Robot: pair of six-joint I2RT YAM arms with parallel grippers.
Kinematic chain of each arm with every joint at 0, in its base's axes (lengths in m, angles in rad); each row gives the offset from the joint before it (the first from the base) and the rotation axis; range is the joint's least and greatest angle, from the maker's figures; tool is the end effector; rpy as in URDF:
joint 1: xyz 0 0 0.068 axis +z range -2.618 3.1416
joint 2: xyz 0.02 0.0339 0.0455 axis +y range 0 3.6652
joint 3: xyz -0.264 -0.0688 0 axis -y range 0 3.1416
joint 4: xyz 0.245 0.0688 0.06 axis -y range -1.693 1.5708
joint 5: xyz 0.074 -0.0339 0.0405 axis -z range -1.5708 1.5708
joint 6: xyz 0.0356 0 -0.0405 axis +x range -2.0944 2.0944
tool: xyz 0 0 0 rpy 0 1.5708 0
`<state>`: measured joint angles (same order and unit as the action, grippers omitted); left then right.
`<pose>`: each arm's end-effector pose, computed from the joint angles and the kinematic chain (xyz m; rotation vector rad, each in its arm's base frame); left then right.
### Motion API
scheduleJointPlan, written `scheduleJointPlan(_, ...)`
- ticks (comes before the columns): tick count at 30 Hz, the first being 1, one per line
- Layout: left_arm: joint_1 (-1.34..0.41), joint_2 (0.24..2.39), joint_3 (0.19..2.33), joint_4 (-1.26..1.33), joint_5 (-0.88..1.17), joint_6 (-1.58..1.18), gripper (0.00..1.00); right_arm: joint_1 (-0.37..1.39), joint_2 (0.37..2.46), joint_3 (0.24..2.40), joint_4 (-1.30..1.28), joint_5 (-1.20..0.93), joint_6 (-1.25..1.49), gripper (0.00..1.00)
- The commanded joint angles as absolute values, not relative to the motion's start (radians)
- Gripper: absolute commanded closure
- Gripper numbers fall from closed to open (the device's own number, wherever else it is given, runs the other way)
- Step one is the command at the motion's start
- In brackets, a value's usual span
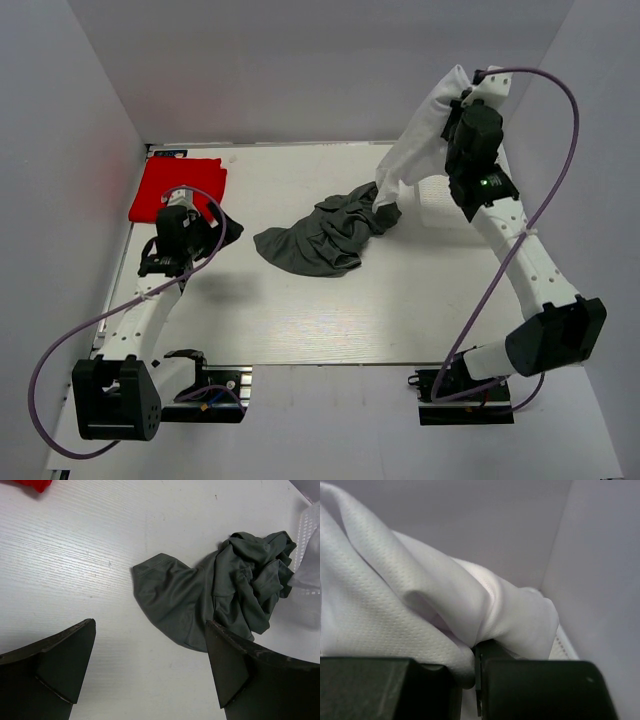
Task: Fold and stack the t-shirts
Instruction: Flatten out the tshirt
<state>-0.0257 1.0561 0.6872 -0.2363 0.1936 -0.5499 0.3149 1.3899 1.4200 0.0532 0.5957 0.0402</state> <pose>0.2295 -0.0128 0.2489 -0.4642 2.1645 -0.5348 0.3092 0.0797 0.4491 0.2762 1.4783 -0.1572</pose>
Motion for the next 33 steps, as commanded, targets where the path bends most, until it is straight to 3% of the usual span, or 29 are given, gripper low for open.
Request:
scheduleJointPlan(1, -0.025, 1.065, 0.738, -0.247, 0.178, -0.543, 0.0, 0.25, 1.459, 1.541, 0.081, 0.652, 0.008, 1.0)
scheduleJointPlan(12, -0.025, 1.143, 0.768, -0.265, 0.189, -0.525, 0.0, -0.033, 1.695, 1.755, -0.121, 0.568, 0.161, 1.0)
scheduleJointPlan(20, -0.025, 1.172, 0.769, -0.265, 0.189, -0.525, 0.0, -0.132, 1.799, 1.953, -0.209, 0.541, 0.161, 1.0)
scheduleJointPlan(27, -0.025, 1.2, 0.778, -0.265, 0.189, -0.525, 0.0, -0.175, 1.789, 1.96, -0.232, 0.462, 0.146, 1.0)
scheduleJointPlan(33, -0.025, 1.209, 0.787, -0.265, 0.198, -0.525, 0.0, -0.164, 1.781, 1.827, -0.213, 0.125, 0.127, 1.0)
